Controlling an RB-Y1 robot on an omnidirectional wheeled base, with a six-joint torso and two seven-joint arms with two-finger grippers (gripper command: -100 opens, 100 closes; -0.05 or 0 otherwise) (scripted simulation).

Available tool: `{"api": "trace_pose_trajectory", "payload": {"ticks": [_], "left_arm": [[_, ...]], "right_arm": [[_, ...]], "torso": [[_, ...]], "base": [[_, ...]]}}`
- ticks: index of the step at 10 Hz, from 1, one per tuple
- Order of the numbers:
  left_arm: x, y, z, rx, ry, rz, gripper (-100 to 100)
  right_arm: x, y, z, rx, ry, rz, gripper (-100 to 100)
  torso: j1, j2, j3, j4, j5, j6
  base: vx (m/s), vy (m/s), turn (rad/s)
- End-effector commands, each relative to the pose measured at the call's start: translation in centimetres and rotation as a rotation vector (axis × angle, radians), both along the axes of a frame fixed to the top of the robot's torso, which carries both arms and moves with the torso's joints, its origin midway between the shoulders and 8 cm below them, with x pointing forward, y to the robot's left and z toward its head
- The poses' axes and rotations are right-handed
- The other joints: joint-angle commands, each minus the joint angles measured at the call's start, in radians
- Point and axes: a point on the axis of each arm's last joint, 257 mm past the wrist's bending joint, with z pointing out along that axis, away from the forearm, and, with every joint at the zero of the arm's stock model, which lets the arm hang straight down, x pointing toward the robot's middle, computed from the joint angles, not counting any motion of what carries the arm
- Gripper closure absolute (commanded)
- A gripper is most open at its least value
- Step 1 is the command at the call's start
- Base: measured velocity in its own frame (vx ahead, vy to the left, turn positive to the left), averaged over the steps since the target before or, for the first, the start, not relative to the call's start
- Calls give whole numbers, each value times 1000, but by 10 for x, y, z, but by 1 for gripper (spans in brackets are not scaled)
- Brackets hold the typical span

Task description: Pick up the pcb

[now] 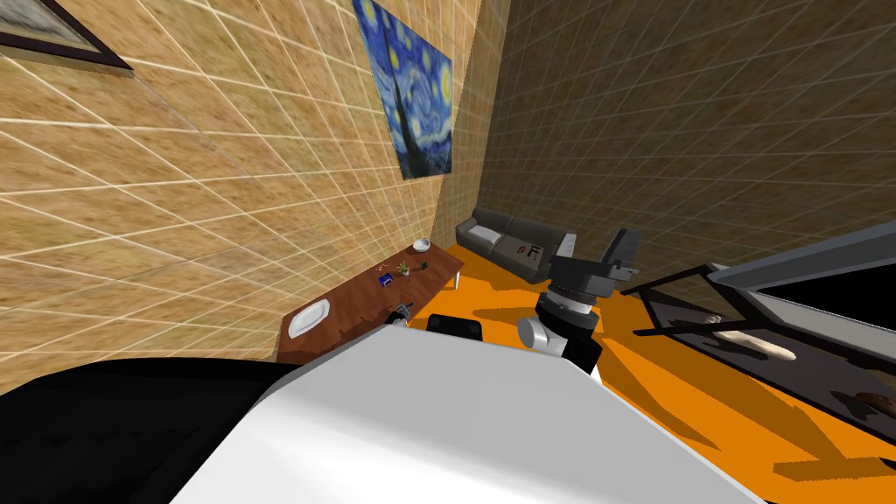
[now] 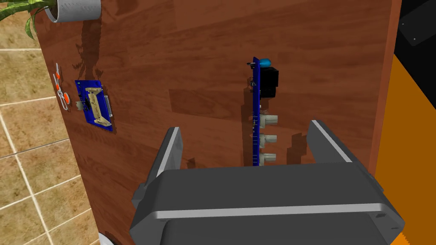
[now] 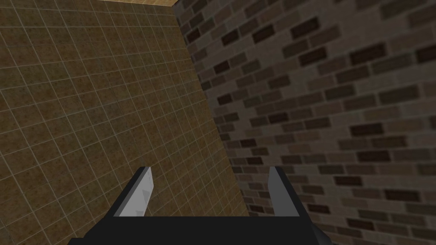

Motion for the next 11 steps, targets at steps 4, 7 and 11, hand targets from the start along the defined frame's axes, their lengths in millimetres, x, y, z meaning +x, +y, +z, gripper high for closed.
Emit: {"api": "trace_pose_trajectory", "payload": {"ticks": [4, 7, 11], "left_arm": [[-11, -12, -7, 2, -1, -5, 100], [-14, -13, -9, -4, 6, 0, 100], [-6, -9, -4, 1, -1, -4, 100]], "right_arm": [[0, 0, 0, 0, 0, 0, 0], [0, 0, 0, 0, 0, 0, 0], [0, 0, 0, 0, 0, 0, 0]], "torso": [[-3, 4, 2, 1, -1, 0], [-7, 8, 6, 3, -2, 1], [-8, 10, 7, 4, -2, 1]], "base": [[50, 51, 5], [0, 0, 0], [-12, -13, -5]]}}
